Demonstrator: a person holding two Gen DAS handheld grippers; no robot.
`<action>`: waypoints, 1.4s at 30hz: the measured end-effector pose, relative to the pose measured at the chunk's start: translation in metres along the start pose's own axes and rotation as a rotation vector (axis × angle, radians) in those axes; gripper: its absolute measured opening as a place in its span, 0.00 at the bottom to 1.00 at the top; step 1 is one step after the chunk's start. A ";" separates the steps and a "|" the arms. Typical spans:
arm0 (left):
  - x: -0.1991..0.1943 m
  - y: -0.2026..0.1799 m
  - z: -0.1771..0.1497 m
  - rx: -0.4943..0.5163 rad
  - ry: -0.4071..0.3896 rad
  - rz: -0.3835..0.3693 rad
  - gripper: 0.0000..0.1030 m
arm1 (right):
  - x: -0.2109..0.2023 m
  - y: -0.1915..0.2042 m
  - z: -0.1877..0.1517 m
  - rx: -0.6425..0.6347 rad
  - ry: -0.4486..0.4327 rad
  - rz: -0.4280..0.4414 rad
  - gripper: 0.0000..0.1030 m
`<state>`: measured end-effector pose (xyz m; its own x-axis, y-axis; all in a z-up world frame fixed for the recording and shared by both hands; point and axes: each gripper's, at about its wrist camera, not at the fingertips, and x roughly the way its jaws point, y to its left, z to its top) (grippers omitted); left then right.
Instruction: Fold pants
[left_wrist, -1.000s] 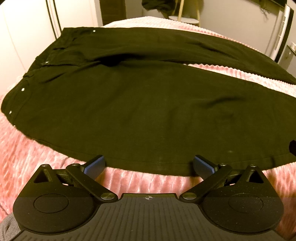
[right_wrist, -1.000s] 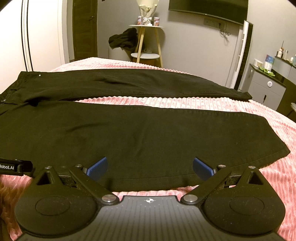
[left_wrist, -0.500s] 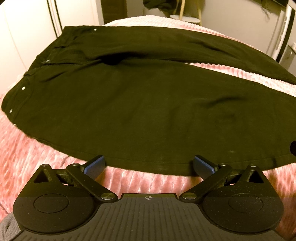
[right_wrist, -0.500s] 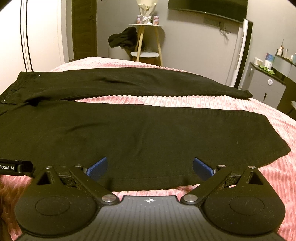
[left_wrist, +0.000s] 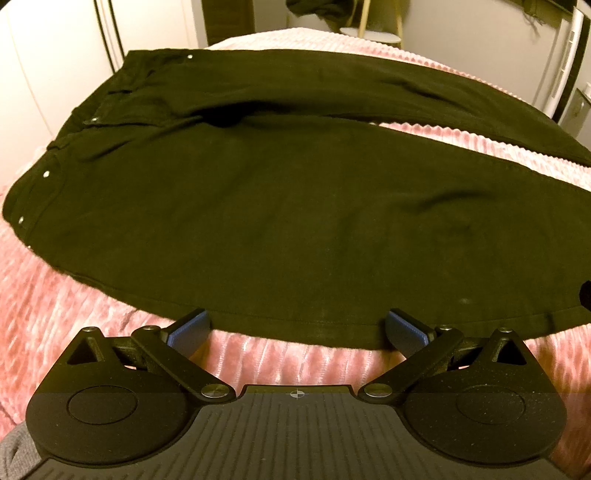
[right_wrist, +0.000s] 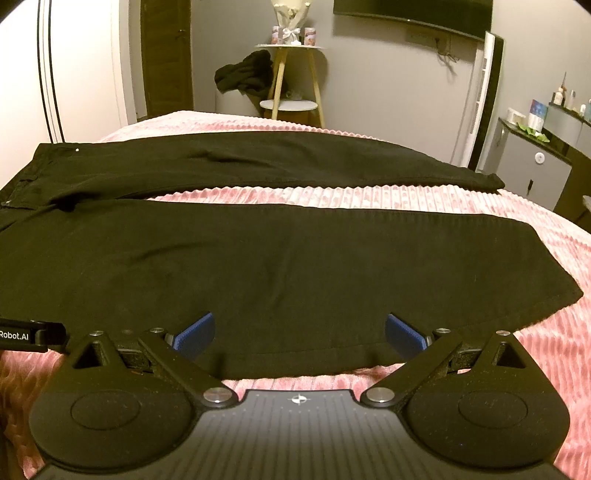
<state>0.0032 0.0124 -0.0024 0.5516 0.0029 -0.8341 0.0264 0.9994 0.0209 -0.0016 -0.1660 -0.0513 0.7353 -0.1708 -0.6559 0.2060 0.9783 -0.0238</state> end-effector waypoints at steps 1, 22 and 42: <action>0.000 0.000 0.000 0.000 0.001 0.000 1.00 | 0.000 0.000 0.000 0.001 0.000 0.000 0.96; 0.001 0.003 0.006 -0.022 0.018 -0.016 1.00 | 0.024 -0.022 0.010 0.123 0.106 0.026 0.96; 0.081 0.047 0.109 -0.260 -0.272 0.305 1.00 | 0.161 -0.103 0.198 0.413 0.232 0.134 0.94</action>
<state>0.1401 0.0562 -0.0093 0.7005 0.3232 -0.6362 -0.3605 0.9297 0.0754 0.2230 -0.3176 -0.0050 0.6197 0.0303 -0.7843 0.3926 0.8533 0.3432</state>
